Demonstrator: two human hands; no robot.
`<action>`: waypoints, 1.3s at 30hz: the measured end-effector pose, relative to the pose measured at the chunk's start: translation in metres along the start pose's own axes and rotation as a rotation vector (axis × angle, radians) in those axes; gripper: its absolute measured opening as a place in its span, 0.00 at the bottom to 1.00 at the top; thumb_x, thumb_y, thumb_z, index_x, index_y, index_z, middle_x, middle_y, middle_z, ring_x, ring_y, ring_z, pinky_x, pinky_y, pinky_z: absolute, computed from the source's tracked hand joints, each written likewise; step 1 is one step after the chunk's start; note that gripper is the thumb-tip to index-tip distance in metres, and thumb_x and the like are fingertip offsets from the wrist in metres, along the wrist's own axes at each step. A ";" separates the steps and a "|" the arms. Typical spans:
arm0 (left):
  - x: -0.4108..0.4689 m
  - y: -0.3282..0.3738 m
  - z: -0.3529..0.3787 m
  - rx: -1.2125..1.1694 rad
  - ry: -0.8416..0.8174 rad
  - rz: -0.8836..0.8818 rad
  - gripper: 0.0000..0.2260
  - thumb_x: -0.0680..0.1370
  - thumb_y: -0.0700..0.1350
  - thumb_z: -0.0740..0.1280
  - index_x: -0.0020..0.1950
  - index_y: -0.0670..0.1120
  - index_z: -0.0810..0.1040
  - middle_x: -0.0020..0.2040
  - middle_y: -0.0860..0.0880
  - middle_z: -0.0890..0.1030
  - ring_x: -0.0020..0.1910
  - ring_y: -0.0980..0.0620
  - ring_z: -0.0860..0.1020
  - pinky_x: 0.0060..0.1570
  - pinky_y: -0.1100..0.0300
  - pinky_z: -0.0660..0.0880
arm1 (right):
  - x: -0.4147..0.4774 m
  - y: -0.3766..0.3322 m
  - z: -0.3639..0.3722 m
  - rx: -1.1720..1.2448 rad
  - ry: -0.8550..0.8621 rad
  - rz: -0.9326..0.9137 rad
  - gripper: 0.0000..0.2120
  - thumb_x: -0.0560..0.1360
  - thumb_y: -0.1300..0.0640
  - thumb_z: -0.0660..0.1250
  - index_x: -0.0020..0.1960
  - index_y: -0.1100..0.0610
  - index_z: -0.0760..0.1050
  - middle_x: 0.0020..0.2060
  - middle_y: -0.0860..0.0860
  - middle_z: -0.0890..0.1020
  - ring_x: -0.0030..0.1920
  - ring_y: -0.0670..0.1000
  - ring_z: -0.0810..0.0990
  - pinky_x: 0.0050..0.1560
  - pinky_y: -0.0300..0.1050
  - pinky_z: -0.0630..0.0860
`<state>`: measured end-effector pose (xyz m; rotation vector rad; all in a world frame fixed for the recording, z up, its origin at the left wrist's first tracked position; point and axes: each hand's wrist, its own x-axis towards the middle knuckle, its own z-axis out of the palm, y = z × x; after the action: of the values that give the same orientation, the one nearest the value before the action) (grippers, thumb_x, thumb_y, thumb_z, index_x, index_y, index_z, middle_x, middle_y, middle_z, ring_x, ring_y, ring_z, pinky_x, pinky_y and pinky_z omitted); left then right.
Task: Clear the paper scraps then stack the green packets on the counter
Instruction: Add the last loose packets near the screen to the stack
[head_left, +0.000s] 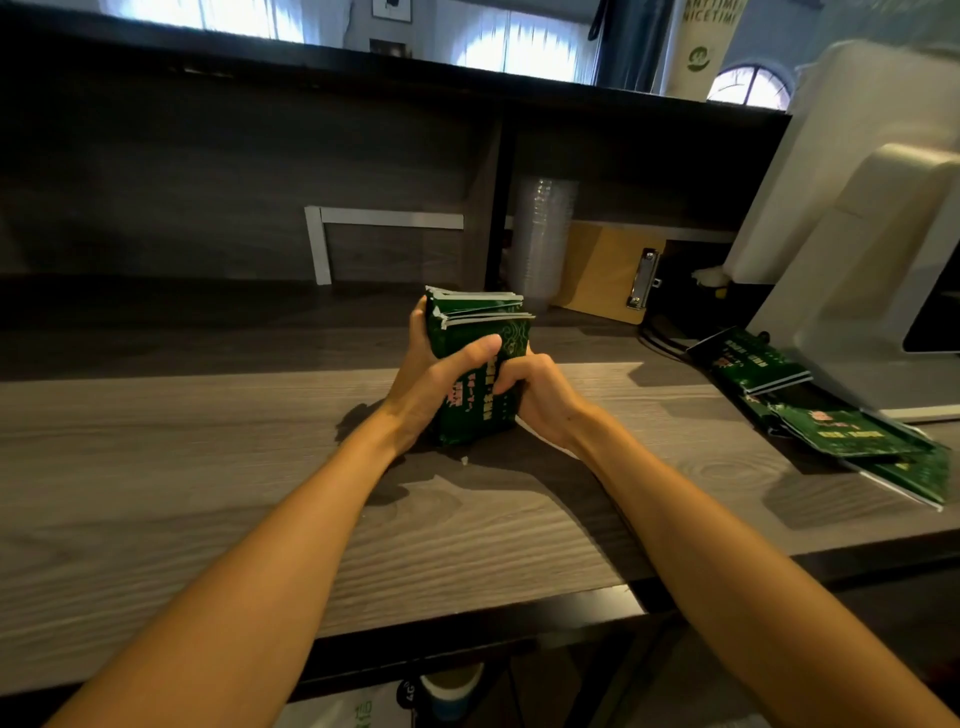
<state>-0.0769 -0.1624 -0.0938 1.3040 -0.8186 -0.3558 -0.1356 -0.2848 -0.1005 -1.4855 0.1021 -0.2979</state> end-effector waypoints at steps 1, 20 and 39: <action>0.001 -0.002 -0.002 -0.003 0.000 -0.018 0.33 0.64 0.48 0.70 0.66 0.52 0.60 0.54 0.54 0.77 0.49 0.62 0.79 0.41 0.69 0.76 | 0.001 0.000 0.000 -0.028 -0.001 0.017 0.40 0.56 0.66 0.57 0.69 0.58 0.61 0.57 0.59 0.76 0.57 0.57 0.76 0.53 0.52 0.77; 0.004 0.013 0.007 -0.035 0.153 -0.385 0.13 0.72 0.43 0.68 0.56 0.45 0.78 0.46 0.46 0.82 0.43 0.50 0.80 0.44 0.59 0.76 | -0.009 -0.030 -0.010 -0.241 0.126 0.169 0.18 0.64 0.53 0.63 0.52 0.58 0.75 0.51 0.58 0.78 0.52 0.56 0.76 0.54 0.49 0.69; 0.001 0.020 0.159 -0.172 -0.072 -0.607 0.02 0.71 0.39 0.64 0.41 0.43 0.76 0.38 0.46 0.79 0.36 0.49 0.77 0.39 0.60 0.74 | -0.118 -0.024 -0.172 -1.536 0.738 0.680 0.37 0.76 0.35 0.54 0.77 0.53 0.47 0.76 0.61 0.42 0.73 0.69 0.37 0.70 0.67 0.39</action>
<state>-0.1924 -0.2701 -0.0676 1.3630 -0.4219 -0.9375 -0.2950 -0.4214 -0.1052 -2.5930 1.7008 -0.1641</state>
